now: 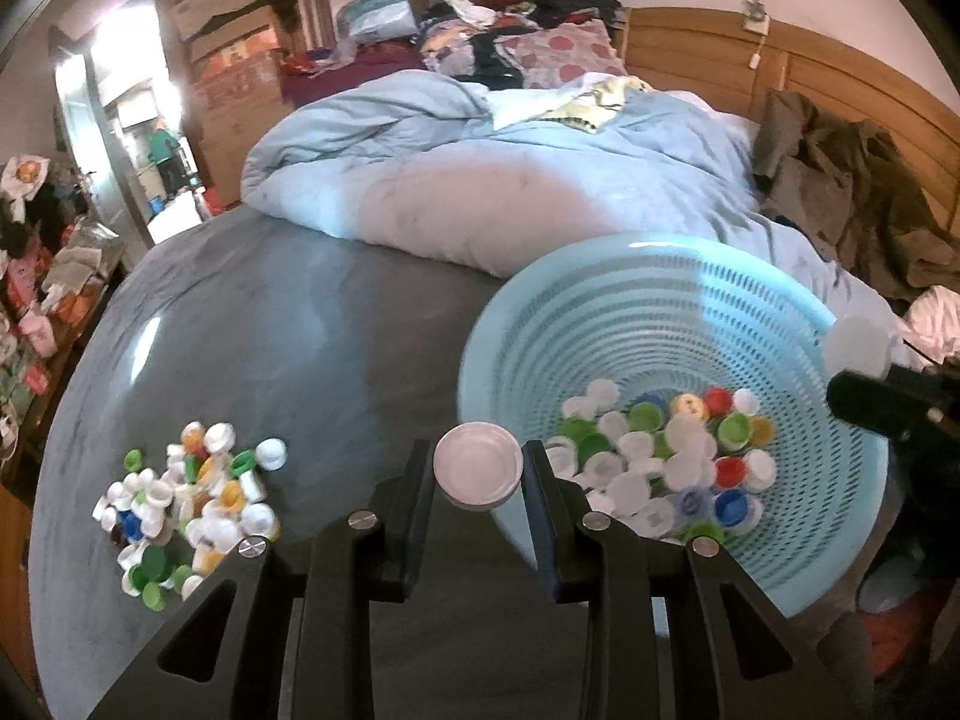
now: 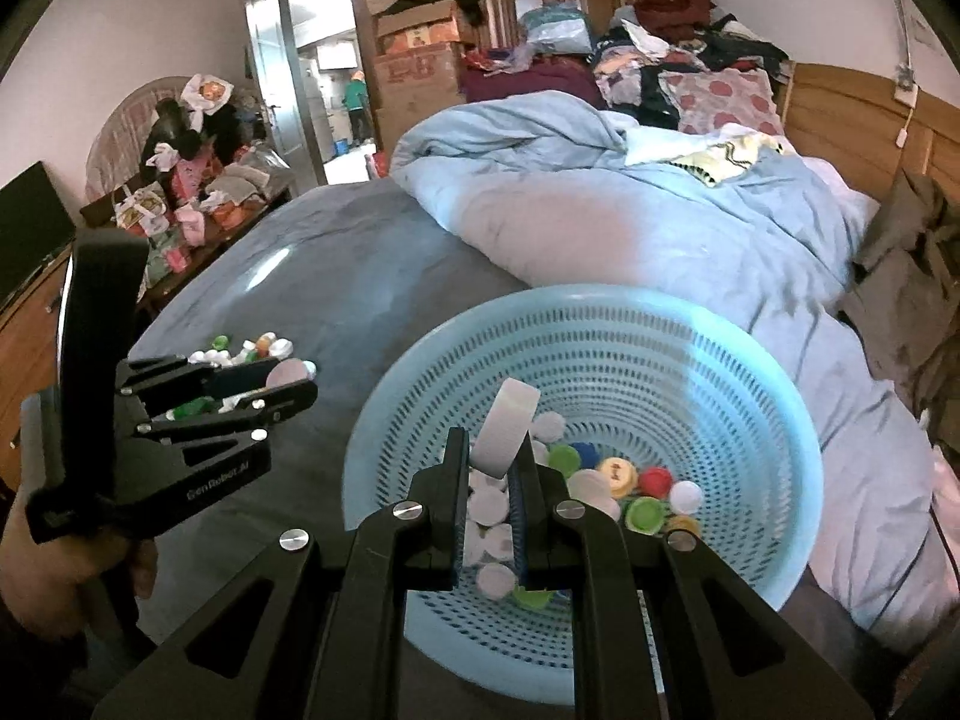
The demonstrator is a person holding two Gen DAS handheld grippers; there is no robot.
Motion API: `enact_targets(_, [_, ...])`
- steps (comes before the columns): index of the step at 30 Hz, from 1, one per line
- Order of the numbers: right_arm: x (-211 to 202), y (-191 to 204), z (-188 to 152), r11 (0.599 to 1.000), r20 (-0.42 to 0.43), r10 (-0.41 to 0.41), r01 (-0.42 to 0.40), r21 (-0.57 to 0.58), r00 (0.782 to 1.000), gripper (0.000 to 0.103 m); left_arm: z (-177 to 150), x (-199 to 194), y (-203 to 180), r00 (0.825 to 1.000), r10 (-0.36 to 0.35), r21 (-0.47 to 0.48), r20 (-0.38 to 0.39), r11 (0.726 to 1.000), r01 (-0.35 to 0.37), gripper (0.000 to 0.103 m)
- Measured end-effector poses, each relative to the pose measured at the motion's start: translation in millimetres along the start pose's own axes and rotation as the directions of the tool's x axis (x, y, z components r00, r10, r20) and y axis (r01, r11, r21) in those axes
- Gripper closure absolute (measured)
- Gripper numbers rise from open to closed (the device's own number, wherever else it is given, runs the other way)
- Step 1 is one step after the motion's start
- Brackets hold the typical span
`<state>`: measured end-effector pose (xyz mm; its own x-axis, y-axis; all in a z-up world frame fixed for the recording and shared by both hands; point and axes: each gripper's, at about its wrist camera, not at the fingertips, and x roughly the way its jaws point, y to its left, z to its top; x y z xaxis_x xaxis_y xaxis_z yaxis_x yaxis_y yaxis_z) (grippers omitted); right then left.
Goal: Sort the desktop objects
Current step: 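Carry both held white caps over the light-blue basket, then open both grippers to drop the caps into the basket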
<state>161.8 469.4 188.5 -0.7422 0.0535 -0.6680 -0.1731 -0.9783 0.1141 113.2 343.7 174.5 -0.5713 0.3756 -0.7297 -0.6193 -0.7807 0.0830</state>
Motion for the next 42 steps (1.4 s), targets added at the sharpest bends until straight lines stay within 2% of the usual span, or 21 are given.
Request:
enact_targets(9, [5, -23, 0, 0.999, -0.056, 0.0, 0.002, 0.033, 0.998, 0.092, 22, 17, -30, 0.996, -0.05, 0.057, -0.075, 0.997, 0.054, 0.072])
enact_targets(21, [12, -32, -6, 0.999, -0.11, 0.011, -0.006, 0.047, 0.994, 0.092, 23, 44, -52, 0.978, -0.101, 0.093, -0.181, 0.989, 0.119, 0.072])
enact_targets(42, [21, -38, -8, 0.998, -0.129, 0.014, -0.007, 0.056, 0.991, 0.092, 25, 53, -56, 0.975, -0.109, 0.098, -0.195, 0.987, 0.13, 0.071])
